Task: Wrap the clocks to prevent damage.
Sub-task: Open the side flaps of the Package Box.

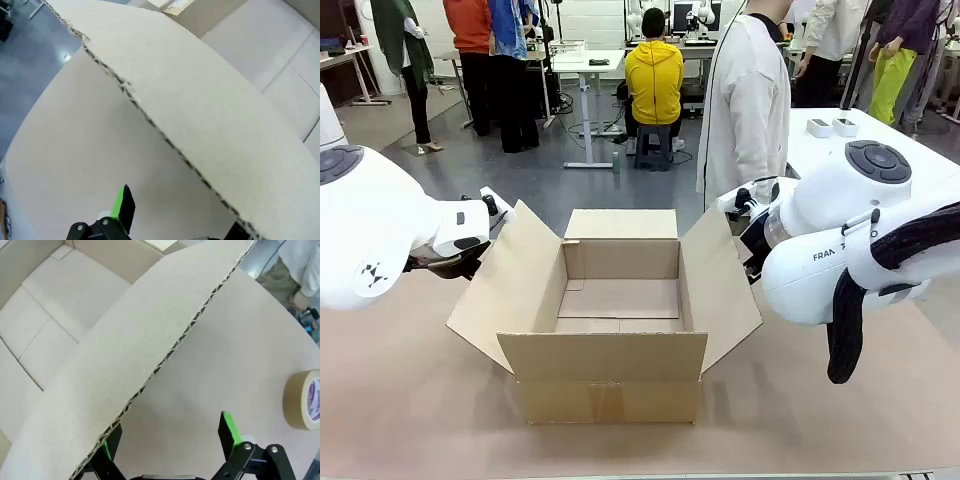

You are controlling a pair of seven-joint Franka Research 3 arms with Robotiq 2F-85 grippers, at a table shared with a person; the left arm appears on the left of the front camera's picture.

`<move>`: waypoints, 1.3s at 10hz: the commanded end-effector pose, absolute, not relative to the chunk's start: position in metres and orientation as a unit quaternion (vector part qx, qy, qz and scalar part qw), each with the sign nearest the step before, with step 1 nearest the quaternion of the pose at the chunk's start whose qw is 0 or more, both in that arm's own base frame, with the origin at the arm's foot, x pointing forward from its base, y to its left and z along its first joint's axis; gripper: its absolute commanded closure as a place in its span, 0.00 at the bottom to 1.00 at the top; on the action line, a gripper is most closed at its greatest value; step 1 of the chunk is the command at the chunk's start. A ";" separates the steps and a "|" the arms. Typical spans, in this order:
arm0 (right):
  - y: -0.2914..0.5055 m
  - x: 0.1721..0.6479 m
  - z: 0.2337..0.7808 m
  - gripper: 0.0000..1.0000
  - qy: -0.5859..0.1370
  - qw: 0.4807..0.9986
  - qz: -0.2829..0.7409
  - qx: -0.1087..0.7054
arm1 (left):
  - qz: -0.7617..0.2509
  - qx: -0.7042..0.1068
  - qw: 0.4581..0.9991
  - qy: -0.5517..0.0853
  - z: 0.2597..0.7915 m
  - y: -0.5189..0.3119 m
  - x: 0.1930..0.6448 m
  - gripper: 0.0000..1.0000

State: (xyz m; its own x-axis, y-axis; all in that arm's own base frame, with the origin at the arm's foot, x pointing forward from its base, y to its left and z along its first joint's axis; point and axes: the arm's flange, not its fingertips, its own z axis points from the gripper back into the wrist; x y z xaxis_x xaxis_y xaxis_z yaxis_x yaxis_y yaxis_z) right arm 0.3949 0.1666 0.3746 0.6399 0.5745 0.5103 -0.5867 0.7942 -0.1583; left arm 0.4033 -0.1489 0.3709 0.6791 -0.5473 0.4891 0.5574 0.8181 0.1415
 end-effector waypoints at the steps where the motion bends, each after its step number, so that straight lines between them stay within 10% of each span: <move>1: 0.167 0.395 0.375 0.00 -0.278 0.905 0.321 0.011 | -0.301 -0.010 0.916 -0.265 0.372 -0.149 0.403 0.00; 13: 0.167 0.383 0.393 0.00 -0.289 0.901 0.324 -0.024 | -0.301 -0.010 0.916 -0.264 0.371 -0.149 0.403 0.00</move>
